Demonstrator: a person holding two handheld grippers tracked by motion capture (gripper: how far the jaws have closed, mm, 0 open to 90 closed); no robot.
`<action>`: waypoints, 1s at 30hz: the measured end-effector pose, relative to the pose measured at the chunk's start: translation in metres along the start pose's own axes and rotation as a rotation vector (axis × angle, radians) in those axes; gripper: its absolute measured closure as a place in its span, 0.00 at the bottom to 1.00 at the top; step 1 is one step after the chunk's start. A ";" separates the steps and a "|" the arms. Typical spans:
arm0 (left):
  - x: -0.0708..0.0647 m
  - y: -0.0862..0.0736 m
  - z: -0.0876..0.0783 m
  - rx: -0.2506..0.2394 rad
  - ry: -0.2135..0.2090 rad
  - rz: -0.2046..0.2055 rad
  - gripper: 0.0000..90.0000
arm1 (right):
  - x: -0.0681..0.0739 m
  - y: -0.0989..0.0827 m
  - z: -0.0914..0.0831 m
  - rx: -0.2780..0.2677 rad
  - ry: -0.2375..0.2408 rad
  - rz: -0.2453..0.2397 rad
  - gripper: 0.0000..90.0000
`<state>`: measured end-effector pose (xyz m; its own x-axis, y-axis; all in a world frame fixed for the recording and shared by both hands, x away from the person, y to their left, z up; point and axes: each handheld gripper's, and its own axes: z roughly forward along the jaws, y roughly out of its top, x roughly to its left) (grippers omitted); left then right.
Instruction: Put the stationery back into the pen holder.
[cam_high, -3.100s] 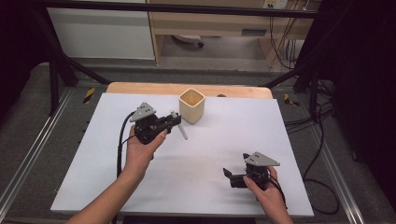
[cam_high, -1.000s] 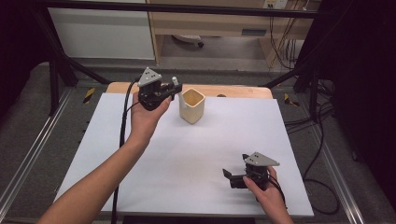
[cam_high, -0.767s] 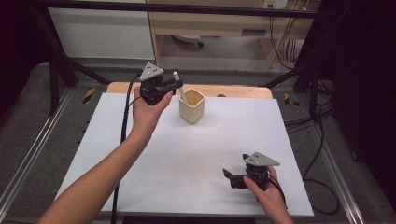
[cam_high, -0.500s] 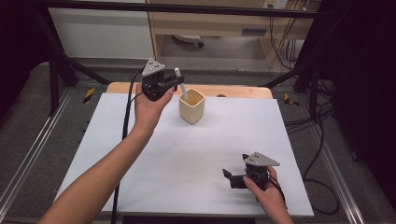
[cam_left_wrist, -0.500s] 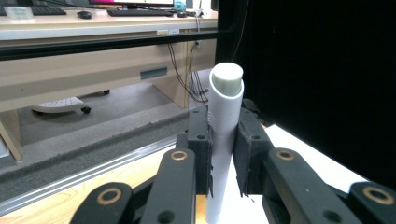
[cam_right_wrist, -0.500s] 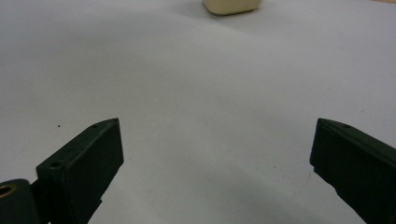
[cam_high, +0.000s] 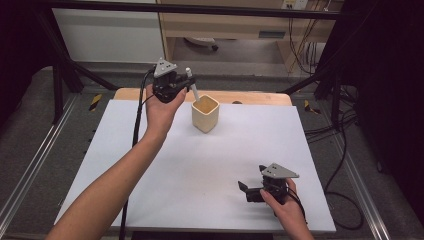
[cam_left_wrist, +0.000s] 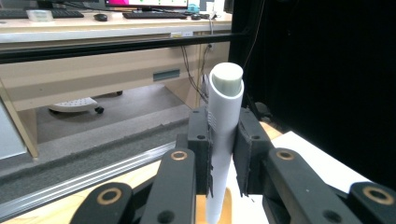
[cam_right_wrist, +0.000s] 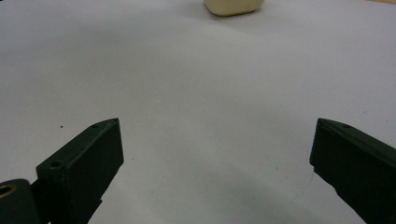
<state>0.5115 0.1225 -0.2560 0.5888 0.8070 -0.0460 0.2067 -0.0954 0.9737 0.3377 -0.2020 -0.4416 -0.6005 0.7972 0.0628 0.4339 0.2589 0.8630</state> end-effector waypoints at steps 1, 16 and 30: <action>0.001 0.001 0.001 -0.002 0.004 -0.002 0.87 | 0.000 0.000 0.000 0.000 0.000 0.000 0.04; 0.004 -0.003 0.013 0.015 0.026 0.002 0.87 | 0.001 0.000 0.001 0.004 0.009 0.003 0.04; 0.013 -0.006 0.019 0.021 0.053 -0.009 0.87 | 0.000 0.000 0.002 0.003 0.009 0.004 0.04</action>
<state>0.5324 0.1224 -0.2666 0.5447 0.8376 -0.0419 0.2286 -0.1002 0.9683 0.3388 -0.2006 -0.4424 -0.6045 0.7934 0.0709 0.4382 0.2569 0.8614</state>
